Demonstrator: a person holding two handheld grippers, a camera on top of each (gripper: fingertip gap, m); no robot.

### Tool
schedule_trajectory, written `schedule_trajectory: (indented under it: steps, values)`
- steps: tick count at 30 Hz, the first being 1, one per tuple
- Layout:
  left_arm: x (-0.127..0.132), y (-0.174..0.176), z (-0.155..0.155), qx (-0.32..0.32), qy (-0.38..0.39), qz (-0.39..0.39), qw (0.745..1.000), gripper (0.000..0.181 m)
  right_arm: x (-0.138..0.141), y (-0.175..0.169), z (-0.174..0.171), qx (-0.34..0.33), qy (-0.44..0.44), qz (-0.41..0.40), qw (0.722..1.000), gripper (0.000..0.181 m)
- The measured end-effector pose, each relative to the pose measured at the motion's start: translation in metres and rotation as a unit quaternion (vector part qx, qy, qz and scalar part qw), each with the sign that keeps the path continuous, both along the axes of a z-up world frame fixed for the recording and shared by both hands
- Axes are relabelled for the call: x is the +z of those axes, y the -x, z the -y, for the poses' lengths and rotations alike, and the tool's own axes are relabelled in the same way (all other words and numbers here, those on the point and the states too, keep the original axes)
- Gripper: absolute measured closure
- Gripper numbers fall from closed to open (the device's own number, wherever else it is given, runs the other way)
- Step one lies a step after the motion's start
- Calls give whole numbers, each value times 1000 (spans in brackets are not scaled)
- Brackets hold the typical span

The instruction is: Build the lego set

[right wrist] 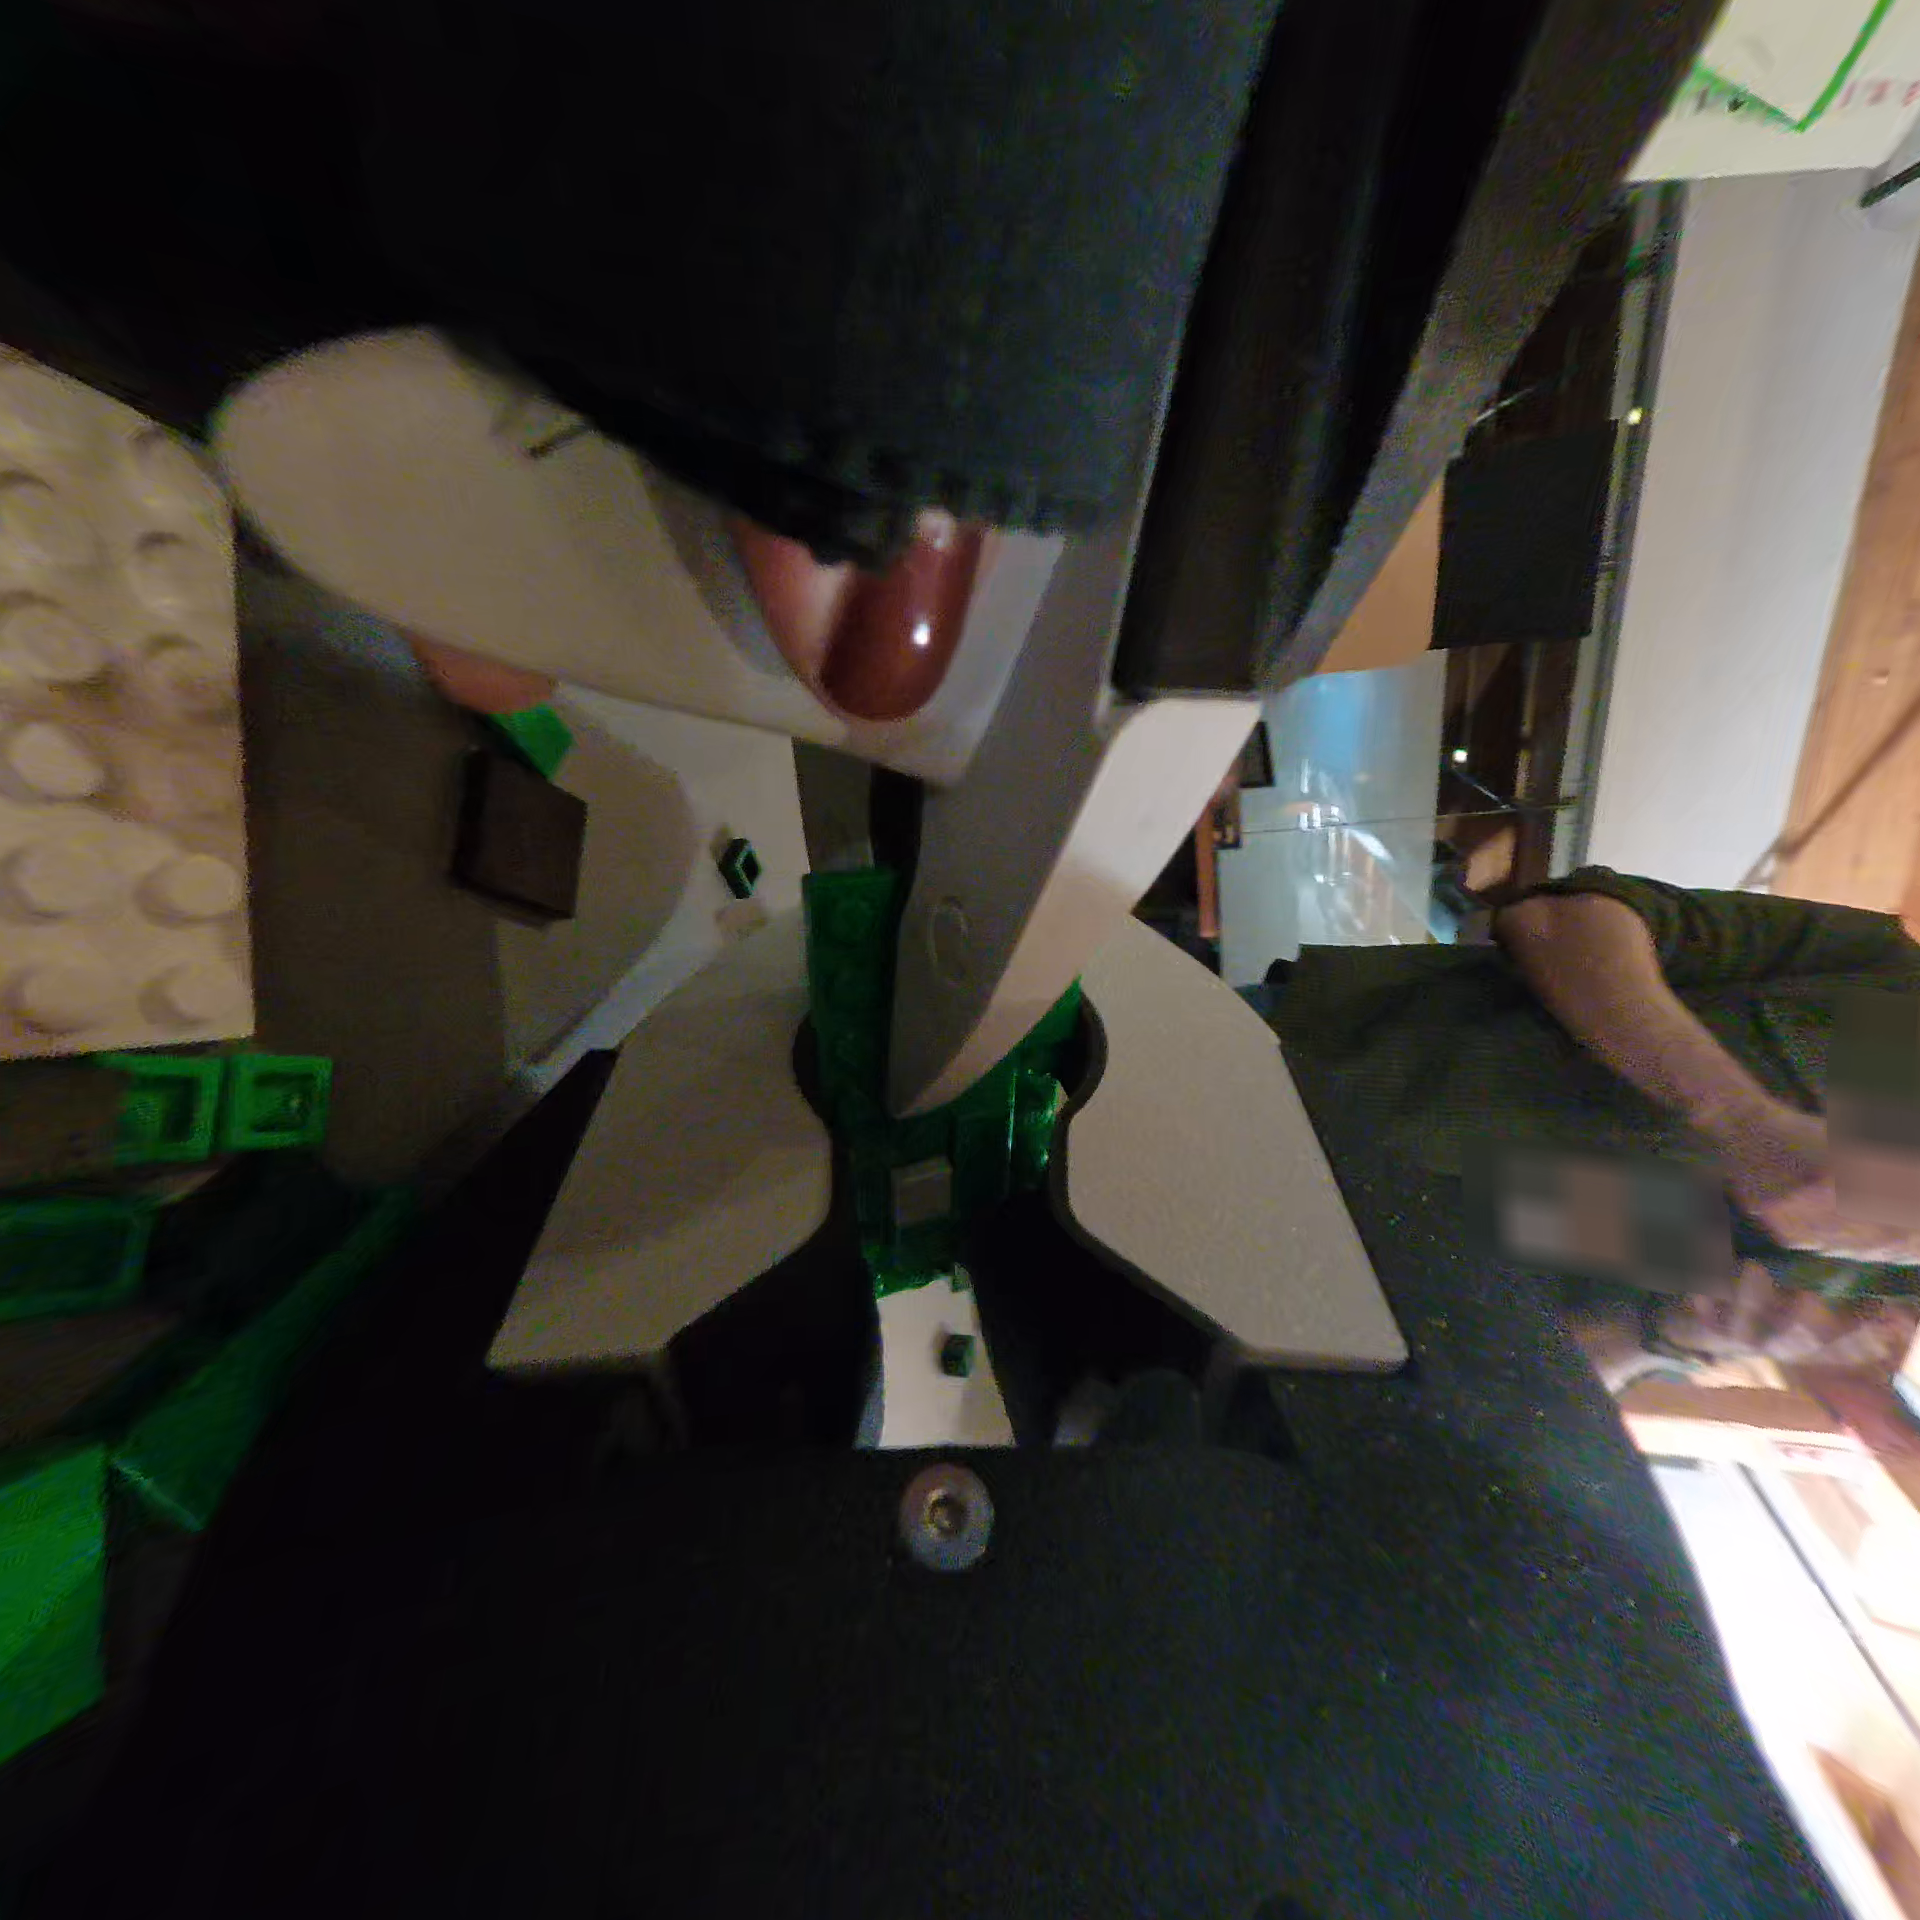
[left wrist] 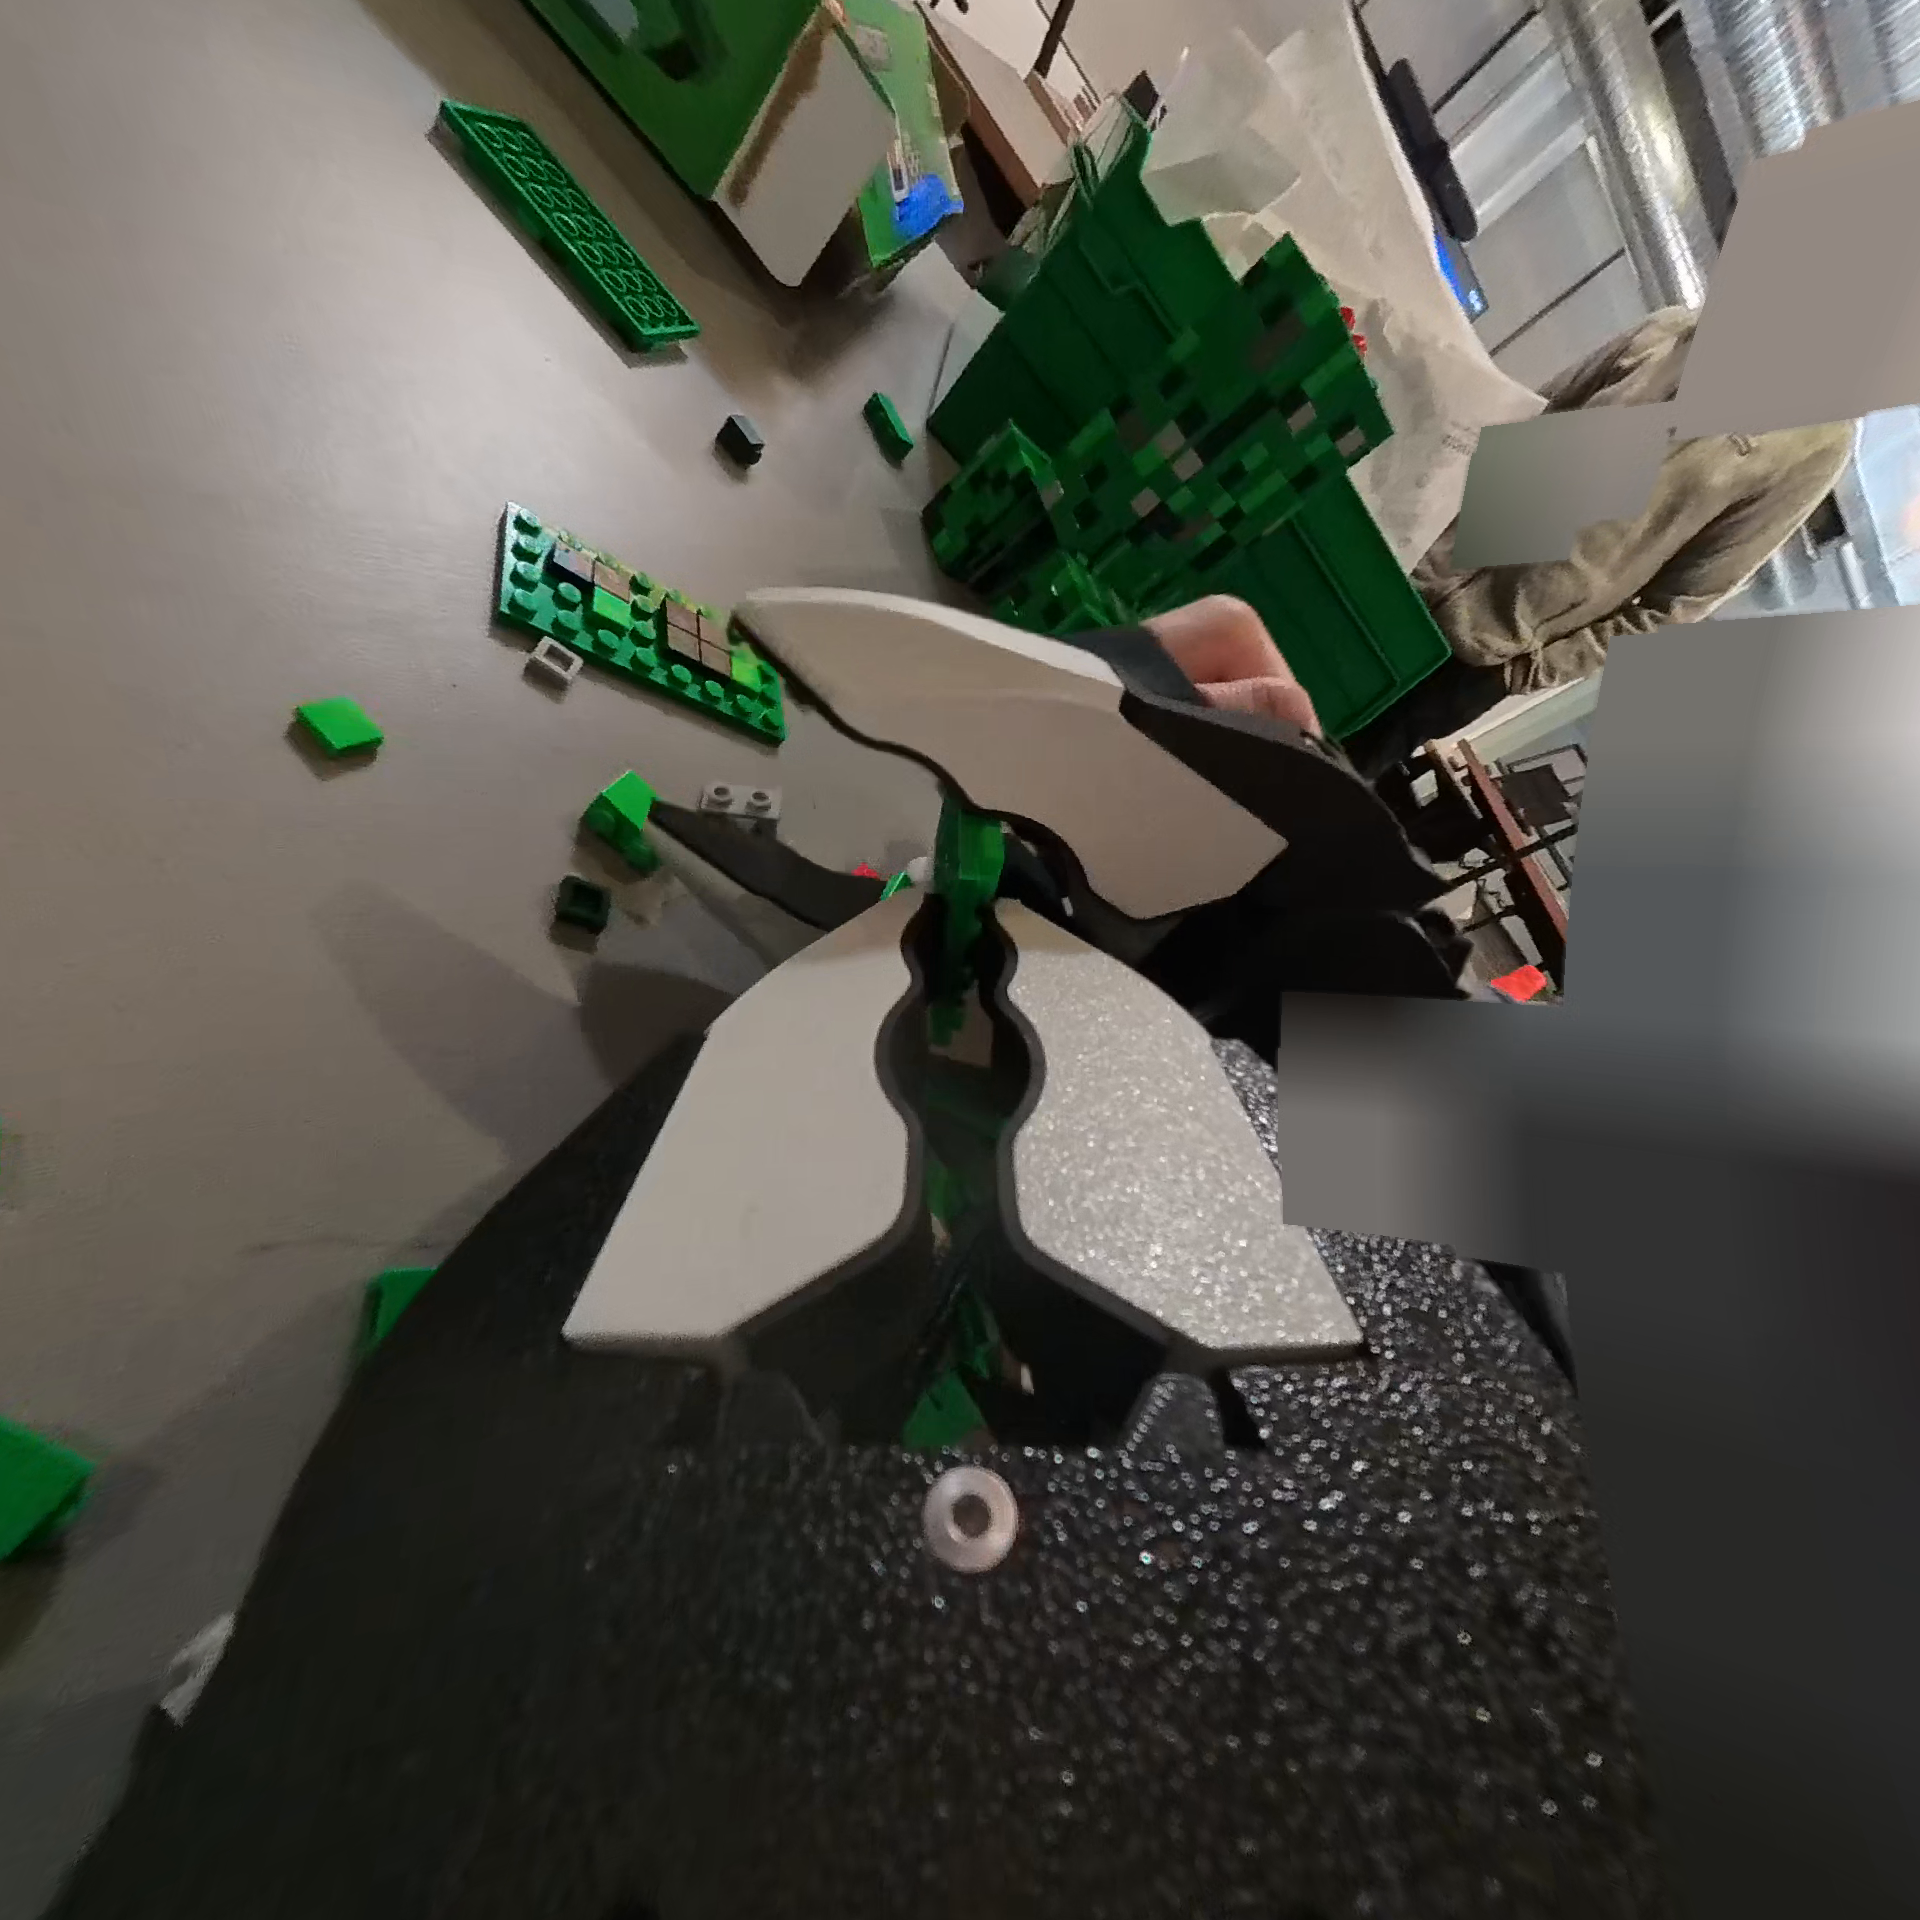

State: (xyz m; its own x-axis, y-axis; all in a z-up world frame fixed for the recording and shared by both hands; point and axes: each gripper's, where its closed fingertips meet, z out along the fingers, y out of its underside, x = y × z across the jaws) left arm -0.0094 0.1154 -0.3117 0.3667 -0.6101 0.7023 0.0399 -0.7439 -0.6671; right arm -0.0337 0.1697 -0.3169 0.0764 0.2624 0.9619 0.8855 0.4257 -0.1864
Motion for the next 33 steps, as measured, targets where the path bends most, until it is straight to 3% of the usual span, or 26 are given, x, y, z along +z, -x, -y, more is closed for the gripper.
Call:
schedule_trajectory:
  steps: [10,23,27,33]
  values:
    - [5,1,0,3,31,41,999,174,11,0,-1,-5,-64,10,998,145]
    - [14,5,5,-46,-93,-6,995,162,0,-2,7,71,73,-48,994,145]
    - [13,0,13,-79,-94,1,992,168,-1,-2,10,85,79,-44,992,145]
    - [14,2,8,-54,-108,-3,993,176,2,-1,10,84,69,-42,993,145]
